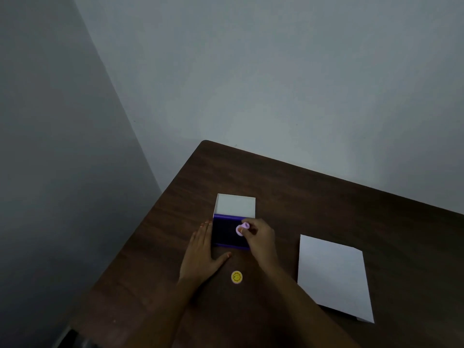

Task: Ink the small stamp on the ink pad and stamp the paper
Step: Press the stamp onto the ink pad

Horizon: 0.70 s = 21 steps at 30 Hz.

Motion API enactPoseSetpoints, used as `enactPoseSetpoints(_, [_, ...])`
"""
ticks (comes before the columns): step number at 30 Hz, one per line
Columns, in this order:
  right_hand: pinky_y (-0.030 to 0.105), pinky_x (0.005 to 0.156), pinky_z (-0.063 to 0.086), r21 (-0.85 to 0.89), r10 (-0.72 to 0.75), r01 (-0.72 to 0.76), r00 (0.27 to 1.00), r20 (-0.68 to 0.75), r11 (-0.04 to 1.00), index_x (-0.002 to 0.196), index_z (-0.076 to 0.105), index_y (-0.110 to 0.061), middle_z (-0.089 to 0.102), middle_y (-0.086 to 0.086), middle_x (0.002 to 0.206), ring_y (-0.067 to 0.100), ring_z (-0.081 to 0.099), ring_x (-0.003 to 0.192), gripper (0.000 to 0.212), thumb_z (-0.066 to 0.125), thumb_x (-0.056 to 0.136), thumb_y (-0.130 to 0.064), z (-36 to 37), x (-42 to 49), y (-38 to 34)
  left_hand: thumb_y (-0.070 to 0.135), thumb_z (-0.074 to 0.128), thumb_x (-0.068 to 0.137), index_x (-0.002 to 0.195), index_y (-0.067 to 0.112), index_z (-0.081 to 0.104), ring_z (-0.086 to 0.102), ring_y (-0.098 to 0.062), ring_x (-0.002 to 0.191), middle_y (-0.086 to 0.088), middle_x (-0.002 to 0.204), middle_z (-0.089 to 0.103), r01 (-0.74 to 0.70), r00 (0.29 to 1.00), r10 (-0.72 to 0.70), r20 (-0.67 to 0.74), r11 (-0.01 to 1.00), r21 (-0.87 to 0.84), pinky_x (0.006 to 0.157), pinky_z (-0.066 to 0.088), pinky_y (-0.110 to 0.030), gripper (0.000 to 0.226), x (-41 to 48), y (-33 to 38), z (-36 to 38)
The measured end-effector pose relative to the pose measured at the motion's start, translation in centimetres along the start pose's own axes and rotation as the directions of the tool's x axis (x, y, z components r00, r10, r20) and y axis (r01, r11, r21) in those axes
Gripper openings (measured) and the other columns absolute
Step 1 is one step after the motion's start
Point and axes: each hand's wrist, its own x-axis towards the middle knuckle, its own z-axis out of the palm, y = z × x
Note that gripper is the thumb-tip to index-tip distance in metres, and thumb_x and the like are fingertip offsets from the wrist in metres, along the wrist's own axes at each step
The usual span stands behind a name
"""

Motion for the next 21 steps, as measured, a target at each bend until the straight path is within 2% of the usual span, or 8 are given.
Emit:
enactPoseSetpoints(4, [0.027, 0.084, 0.046, -0.216, -0.162, 0.173, 0.984, 0.07, 0.961, 0.096, 0.065, -0.005, 0.066, 0.013, 0.102, 0.02, 0.059, 0.095, 0.015, 0.061, 0.083, -0.007, 2.1, 1.2, -0.4, 0.064, 0.048, 0.079, 0.144, 0.021, 0.007, 0.012, -0.012, 0.14, -0.006, 0.154, 0.019, -0.003, 1.0, 0.003, 0.001, 0.999, 0.048, 0.112, 0.005, -0.029, 0.089, 0.2, -0.5, 0.4])
enactPoseSetpoints(11, [0.028, 0.094, 0.042, -0.364, -0.179, 0.213, 0.976, 0.125, 0.907, 0.109, 0.061, -0.005, 0.062, 0.014, 0.115, 0.023, 0.053, 0.111, 0.024, 0.058, 0.085, -0.008, 3.8, 1.4, 0.4, 0.06, 0.045, 0.083, 0.143, 0.024, 0.004, 0.001, -0.003, 0.136, -0.004, 0.155, 0.015, -0.008, 1.0, 0.009, -0.012, 0.998, 0.06, 0.112, 0.001, -0.026, 0.081, 0.3, -0.9, 1.0])
enactPoseSetpoints(17, [0.028, 0.092, 0.042, -0.383, -0.179, 0.212, 0.976, 0.12, 0.899, 0.107, 0.062, -0.002, 0.063, 0.017, 0.111, 0.026, 0.055, 0.107, 0.023, 0.059, 0.084, -0.006, 4.0, 1.7, 0.4, 0.057, 0.046, 0.085, 0.143, 0.023, 0.005, 0.003, -0.003, 0.136, -0.004, 0.154, 0.018, -0.013, 0.999, 0.016, -0.041, 0.998, 0.067, 0.112, 0.002, -0.025, 0.078, 0.3, -0.9, 1.1])
enactPoseSetpoints(21, [0.025, 0.091, 0.041, -0.398, -0.186, 0.217, 0.976, 0.116, 0.892, 0.111, 0.06, -0.003, 0.062, 0.015, 0.116, 0.024, 0.054, 0.11, 0.027, 0.059, 0.084, -0.007, 4.1, 1.5, 0.6, 0.057, 0.045, 0.085, 0.144, 0.022, 0.008, 0.004, -0.004, 0.136, -0.004, 0.154, 0.019, -0.016, 0.999, 0.019, -0.041, 0.998, 0.065, 0.112, 0.004, -0.026, 0.078, 0.2, -0.9, 1.1])
